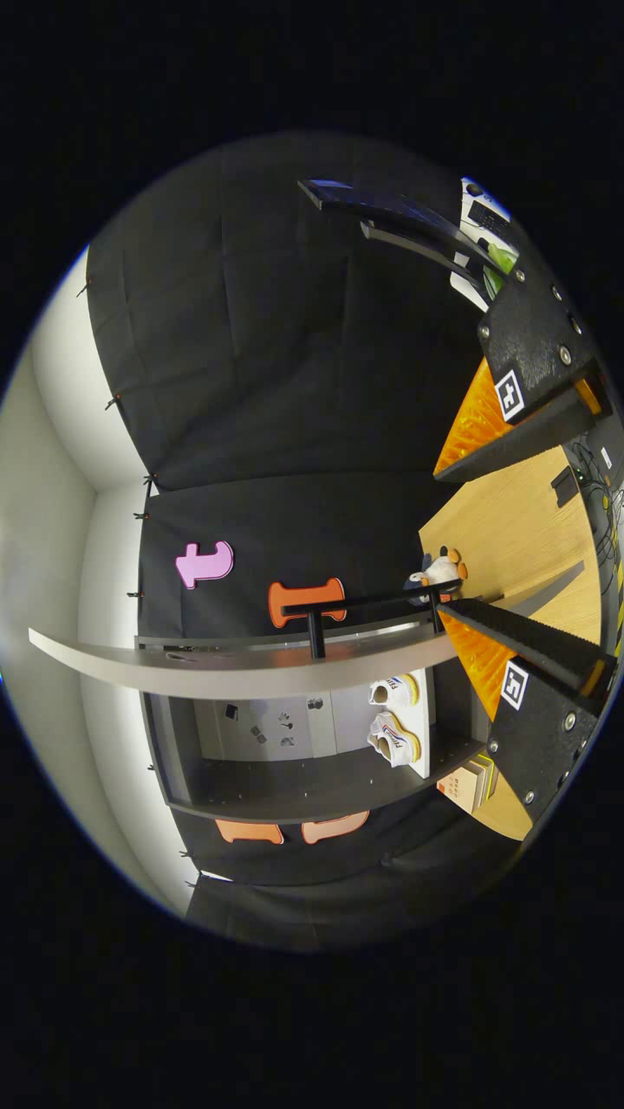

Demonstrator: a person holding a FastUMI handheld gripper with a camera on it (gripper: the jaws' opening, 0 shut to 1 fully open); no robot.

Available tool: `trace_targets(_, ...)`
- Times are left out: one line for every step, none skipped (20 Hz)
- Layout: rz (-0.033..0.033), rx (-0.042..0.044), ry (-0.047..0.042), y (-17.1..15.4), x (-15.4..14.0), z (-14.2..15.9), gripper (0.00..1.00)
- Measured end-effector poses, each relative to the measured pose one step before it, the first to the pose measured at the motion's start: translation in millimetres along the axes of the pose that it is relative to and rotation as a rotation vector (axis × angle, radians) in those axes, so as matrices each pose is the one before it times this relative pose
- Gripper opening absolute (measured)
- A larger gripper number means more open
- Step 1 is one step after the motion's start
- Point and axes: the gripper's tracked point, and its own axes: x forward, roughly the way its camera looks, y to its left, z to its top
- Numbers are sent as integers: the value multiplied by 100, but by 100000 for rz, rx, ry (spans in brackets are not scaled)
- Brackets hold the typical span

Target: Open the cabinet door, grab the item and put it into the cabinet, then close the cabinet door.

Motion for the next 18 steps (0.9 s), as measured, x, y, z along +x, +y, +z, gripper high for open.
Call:
trace_targets(226, 158, 244, -82, 524, -163, 85)
trace_targets(589, 78, 190, 158, 392, -87, 86)
trace_targets(229, -202, 314, 64, 376, -106, 86)
trace_targets(408, -451, 854, 119, 168, -90, 86)
trace_targets(1298, -496, 547, 464, 44, -108, 86)
trace_targets(630, -634, 652, 506, 43, -150, 86)
trace_targets(-1017, -1469, -676, -176, -93, 208, 86)
trace_targets(-714, -1064, -453, -16, 145, 163, 85)
trace_targets(-440, -535, -72, 141, -63, 24, 85)
trace_targets(24, 195, 2, 391, -105, -5, 84)
trace_targets(-276, 504, 159, 125, -140, 30, 84)
trace_targets(-45, 253, -43, 187, -20, -91, 83)
trace_targets(-84, 511, -208, 191, -34, -60, 83)
trace_targets(302, 365, -42, 304, -74, -25, 83)
trace_targets(1114, 14, -220, 454, -186, -16, 83)
trace_targets(1436, 402, 457, 857, -108, -161, 82)
trace_targets(1962, 255, 208, 881, -89, -108, 82)
trace_targets(2390, 133, 183, 930, -73, 34, 82)
